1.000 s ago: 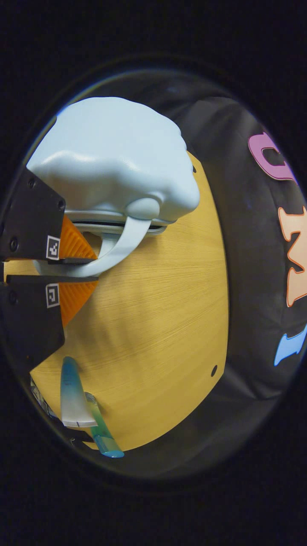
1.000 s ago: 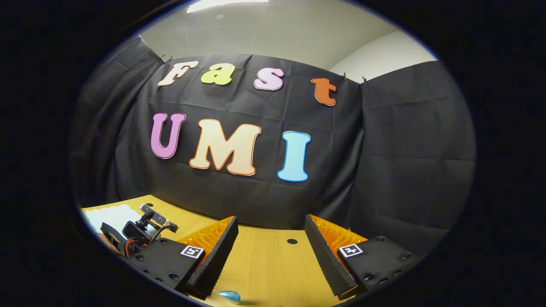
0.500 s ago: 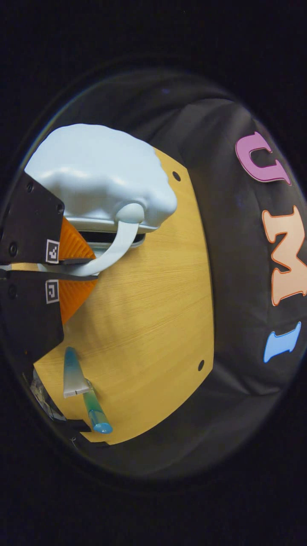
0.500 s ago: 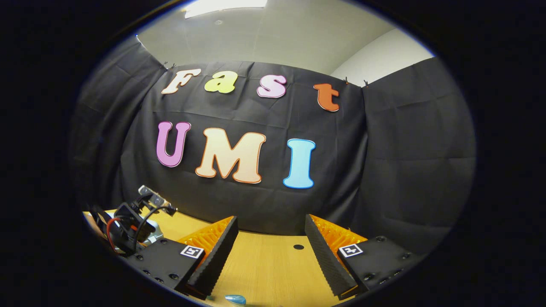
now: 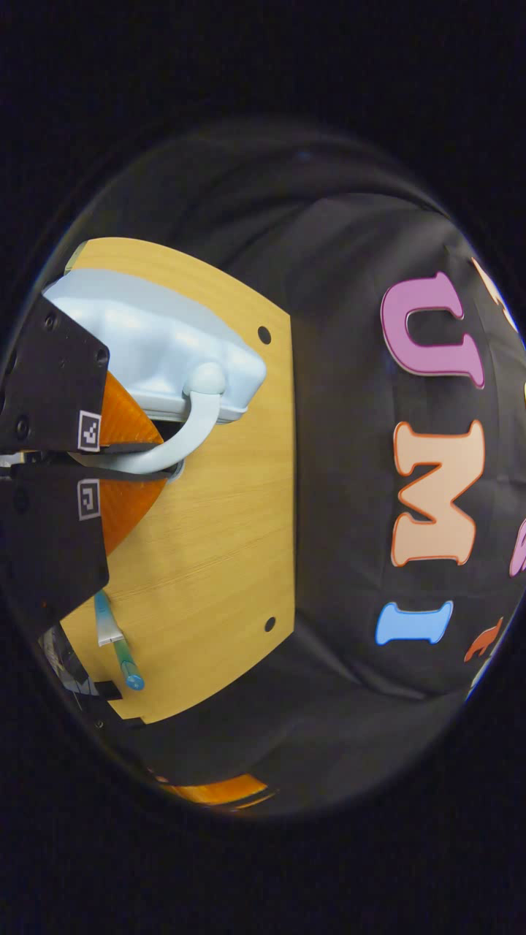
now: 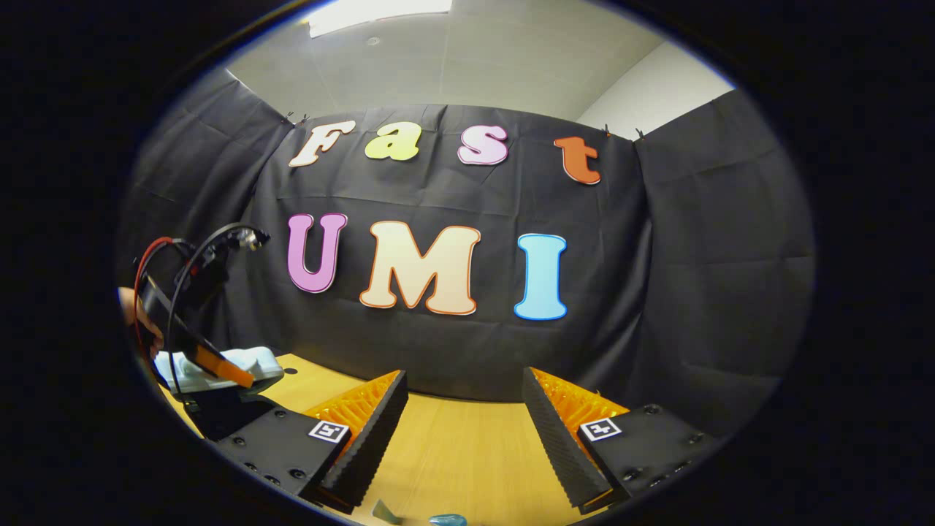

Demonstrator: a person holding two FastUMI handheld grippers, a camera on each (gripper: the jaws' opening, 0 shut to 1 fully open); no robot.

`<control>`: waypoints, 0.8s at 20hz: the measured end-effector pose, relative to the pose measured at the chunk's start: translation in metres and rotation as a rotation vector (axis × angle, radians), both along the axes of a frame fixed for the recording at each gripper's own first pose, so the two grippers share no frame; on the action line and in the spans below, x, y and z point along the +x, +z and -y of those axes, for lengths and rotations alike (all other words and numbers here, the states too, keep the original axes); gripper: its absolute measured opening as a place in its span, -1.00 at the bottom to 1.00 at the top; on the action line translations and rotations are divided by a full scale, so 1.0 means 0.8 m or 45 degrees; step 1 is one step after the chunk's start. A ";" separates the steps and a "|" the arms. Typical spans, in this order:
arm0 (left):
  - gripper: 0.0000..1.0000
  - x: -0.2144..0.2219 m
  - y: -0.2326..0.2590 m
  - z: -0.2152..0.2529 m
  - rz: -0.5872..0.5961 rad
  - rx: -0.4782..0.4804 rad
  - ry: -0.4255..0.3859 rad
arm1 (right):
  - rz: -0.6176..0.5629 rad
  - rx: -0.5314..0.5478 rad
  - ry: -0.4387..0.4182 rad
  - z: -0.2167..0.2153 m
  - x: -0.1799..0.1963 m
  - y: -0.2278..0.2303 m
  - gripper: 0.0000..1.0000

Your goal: First open the suitcase, pack the skin care products into it, and then close the suitcase.

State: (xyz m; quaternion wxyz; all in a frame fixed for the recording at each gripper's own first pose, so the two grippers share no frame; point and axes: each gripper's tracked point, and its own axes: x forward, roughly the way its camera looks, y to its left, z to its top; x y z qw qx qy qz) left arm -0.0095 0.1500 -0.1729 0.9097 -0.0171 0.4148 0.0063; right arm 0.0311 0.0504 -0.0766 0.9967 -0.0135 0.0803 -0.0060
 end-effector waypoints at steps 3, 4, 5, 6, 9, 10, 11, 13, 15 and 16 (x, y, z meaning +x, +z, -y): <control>-1.00 0.004 0.030 -0.049 0.065 -0.001 0.027 | -0.004 0.002 0.018 -0.027 0.012 -0.003 0.97; -1.00 0.004 0.037 -0.067 0.085 0.013 0.034 | -0.002 0.004 0.024 -0.037 0.017 -0.002 0.97; -1.00 0.008 0.046 -0.090 0.115 0.038 0.042 | -0.001 0.008 0.031 -0.049 0.021 -0.003 0.97; -1.00 0.011 0.053 -0.112 0.135 0.066 0.055 | -0.001 0.010 0.036 -0.061 0.026 -0.003 0.97; -1.00 0.010 0.062 -0.167 0.162 0.125 0.068 | 0.009 0.007 0.053 -0.099 0.040 -0.004 0.97; -1.00 0.008 0.064 -0.180 0.167 0.123 0.068 | 0.015 0.005 0.056 -0.111 0.044 -0.002 0.97; -1.00 0.006 0.066 -0.194 0.171 0.119 0.066 | 0.019 0.005 0.056 -0.122 0.047 -0.002 0.97; -1.00 0.008 0.067 -0.223 0.183 0.118 0.069 | 0.040 0.011 0.050 -0.141 0.054 0.004 0.97; -1.00 0.009 0.067 -0.255 0.181 0.130 0.084 | 0.052 0.007 0.047 -0.159 0.060 0.006 0.97; -1.00 0.007 0.063 -0.275 0.171 0.140 0.096 | 0.052 0.003 0.043 -0.166 0.063 0.007 1.00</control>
